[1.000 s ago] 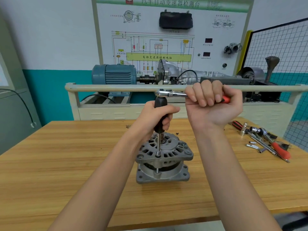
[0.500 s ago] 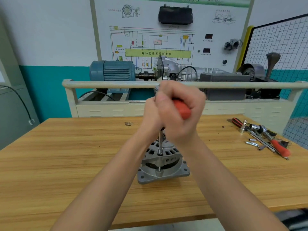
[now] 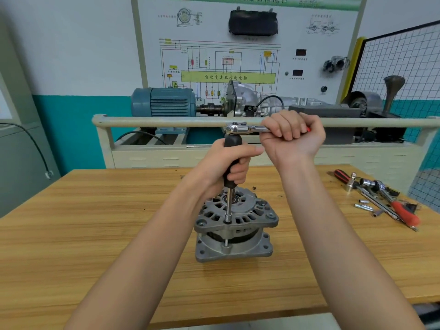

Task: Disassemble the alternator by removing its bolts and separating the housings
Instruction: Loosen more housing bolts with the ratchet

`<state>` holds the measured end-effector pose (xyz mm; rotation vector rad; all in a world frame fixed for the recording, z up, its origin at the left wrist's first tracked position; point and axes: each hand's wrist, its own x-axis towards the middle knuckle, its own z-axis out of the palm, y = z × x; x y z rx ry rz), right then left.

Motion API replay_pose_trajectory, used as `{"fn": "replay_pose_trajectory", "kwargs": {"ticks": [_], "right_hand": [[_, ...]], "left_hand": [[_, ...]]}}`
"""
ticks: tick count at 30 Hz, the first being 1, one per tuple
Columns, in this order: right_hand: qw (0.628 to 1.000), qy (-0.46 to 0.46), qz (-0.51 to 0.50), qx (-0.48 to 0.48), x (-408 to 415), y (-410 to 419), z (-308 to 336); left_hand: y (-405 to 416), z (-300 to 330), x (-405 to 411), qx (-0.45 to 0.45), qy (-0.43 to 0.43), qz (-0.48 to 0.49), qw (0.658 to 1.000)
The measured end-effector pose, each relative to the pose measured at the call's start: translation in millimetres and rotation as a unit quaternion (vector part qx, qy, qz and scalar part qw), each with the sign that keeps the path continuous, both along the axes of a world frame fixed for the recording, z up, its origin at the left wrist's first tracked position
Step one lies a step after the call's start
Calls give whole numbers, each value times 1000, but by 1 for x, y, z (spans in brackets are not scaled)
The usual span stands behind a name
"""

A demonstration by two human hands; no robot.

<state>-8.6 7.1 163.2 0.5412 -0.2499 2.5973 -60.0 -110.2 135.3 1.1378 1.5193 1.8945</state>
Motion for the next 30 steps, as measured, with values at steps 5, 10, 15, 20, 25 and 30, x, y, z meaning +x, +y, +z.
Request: {"fn": "replay_pose_trajectory", "kwargs": {"ticks": [5,10,15,20,25,30], "right_hand": [[997,14,-66,35,6,-10,2],[893,189,-298,281,24,-45,-9],[726,183,-497,439,24,-71,-20],[830,169,-392,360,28,-51,-5],[988,81,-86,104,20,-11,-2],[997,32,61,-22,-5,7,-2]], "left_hand": [[6,-3,1,-1,-15,81,997],[10,-3,8,14,-17,173,985],[19,-9,12,-4,51,276,960],[10,-6,12,40,-6,180,983],[4,-4,5,32,-1,60,998],[3,4,4,-15,5,-1,1000]]}}
